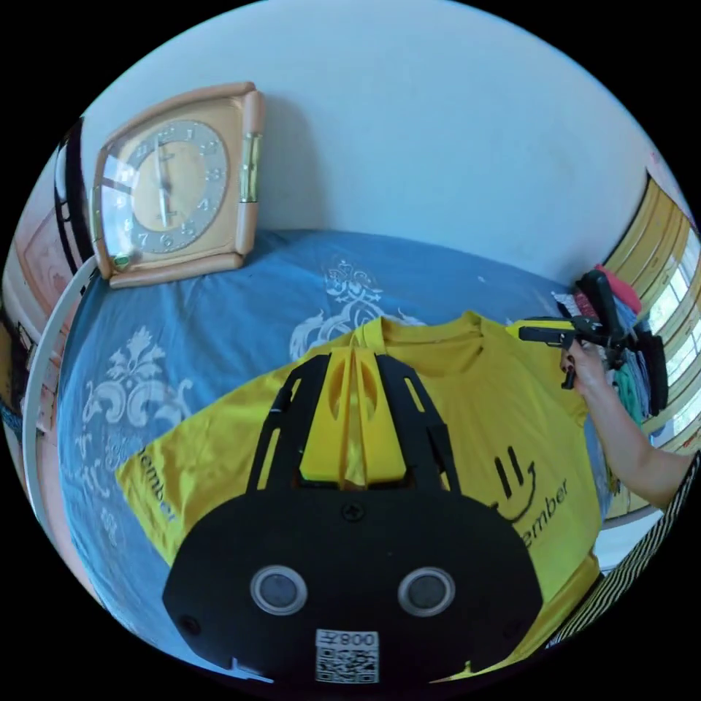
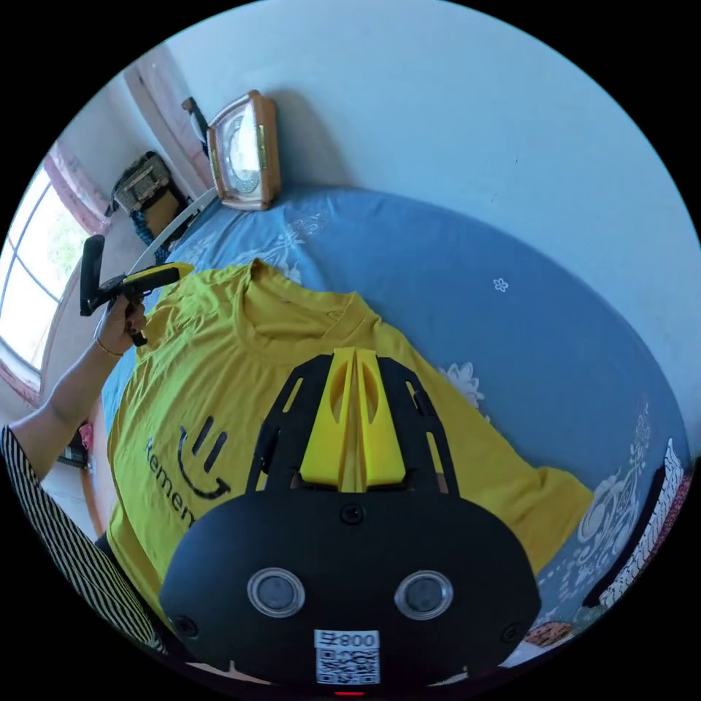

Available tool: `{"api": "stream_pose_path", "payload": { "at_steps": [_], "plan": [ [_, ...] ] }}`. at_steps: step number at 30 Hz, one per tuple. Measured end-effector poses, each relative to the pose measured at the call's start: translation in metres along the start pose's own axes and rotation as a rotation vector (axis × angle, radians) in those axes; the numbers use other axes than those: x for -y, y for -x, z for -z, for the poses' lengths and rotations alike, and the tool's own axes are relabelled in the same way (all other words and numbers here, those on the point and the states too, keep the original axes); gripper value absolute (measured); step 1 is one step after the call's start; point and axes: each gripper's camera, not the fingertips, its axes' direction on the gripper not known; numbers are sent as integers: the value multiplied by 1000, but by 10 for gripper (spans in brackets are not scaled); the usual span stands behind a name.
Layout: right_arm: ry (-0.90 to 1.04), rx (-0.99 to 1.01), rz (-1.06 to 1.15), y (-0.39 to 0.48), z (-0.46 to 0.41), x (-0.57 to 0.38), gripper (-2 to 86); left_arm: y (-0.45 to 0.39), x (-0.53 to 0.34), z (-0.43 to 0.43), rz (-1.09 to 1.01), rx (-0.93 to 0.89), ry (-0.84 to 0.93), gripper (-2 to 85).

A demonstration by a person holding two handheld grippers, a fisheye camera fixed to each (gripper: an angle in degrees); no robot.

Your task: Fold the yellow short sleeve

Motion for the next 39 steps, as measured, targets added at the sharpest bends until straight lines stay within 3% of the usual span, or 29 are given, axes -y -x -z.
{"api": "stream_pose_path", "payload": {
  "at_steps": [8,14,16,18,23,26,31,36,39],
  "plan": [
    [105,24,-52,13,9,-77,2,54,-96,82,176,275,220,7],
    [5,58,-75,24,53,-89,2,76,-141,205,421,234,-22,33],
    [-6,93,-86,29,61,-99,2,85,-161,220,496,213,8,53],
    [3,118,-93,35,64,-108,2,102,-179,223,602,70,63,70],
    [77,134,-69,55,70,-116,1,111,-172,241,686,-97,-11,61],
    [92,126,-65,59,78,-118,1,104,-166,262,687,-50,29,30],
    [100,136,-78,59,88,-123,1,64,-190,351,702,-21,-175,14],
    [111,147,-99,59,99,-128,1,41,-221,375,828,-46,-63,15],
    [89,140,-104,58,120,-130,1,11,-224,408,872,-38,-148,13]
  ]
}}
